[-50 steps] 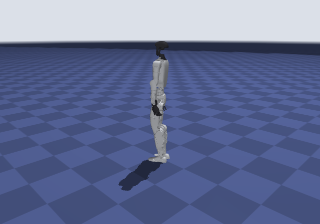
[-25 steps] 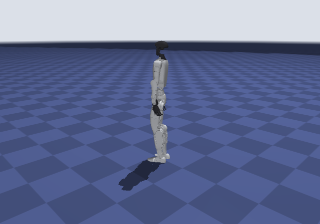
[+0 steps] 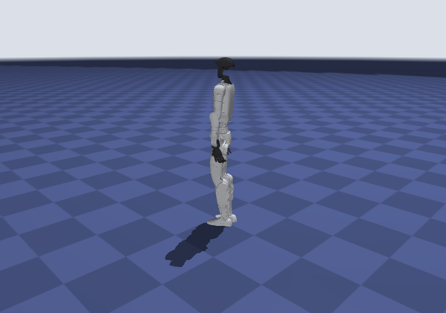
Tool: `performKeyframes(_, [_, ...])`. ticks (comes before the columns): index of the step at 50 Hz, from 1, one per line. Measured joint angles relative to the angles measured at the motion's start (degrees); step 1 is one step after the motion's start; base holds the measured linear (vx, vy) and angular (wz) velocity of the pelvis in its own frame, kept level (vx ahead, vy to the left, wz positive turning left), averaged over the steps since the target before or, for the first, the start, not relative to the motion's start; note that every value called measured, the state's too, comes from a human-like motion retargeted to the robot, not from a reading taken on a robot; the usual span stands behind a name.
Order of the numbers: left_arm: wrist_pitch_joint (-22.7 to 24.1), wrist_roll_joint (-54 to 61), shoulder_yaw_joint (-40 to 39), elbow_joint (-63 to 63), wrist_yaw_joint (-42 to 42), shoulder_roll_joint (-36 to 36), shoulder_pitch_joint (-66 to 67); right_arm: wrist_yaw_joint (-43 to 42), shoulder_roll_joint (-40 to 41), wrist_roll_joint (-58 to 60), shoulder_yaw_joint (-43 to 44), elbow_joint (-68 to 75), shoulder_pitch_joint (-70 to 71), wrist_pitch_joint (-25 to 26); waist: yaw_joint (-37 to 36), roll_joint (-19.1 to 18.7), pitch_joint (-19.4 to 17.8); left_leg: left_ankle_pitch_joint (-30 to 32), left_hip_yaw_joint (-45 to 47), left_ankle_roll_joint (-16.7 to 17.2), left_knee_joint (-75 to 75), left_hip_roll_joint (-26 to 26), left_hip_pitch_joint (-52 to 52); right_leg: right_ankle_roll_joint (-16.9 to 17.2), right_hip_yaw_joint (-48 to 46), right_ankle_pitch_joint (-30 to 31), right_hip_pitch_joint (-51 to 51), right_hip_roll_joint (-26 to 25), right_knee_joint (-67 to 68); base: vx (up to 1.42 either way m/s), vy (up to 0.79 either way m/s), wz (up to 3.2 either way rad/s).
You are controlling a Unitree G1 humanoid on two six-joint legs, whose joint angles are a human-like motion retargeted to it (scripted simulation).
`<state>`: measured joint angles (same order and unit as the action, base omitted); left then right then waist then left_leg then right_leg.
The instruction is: In place motions
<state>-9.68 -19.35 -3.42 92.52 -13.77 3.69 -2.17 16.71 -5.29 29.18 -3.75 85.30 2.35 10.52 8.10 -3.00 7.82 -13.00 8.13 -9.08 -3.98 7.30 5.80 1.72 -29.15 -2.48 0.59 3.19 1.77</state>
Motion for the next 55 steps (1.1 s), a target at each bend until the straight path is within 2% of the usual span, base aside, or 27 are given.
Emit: performKeyframes(55, [0.0, 0.3, -0.2, 0.1, 0.1, 0.2, 0.3, 0.2, 0.2, 0.3, -0.5, -0.1, 0.1, 0.0, 0.7, 0.0, 0.1, 0.7, 0.7, 0.0, 0.2, -0.5, -0.6, -0.1, 0.7, 0.4, 0.3, -0.6, 0.0, 0.0, 0.0, 0.0])
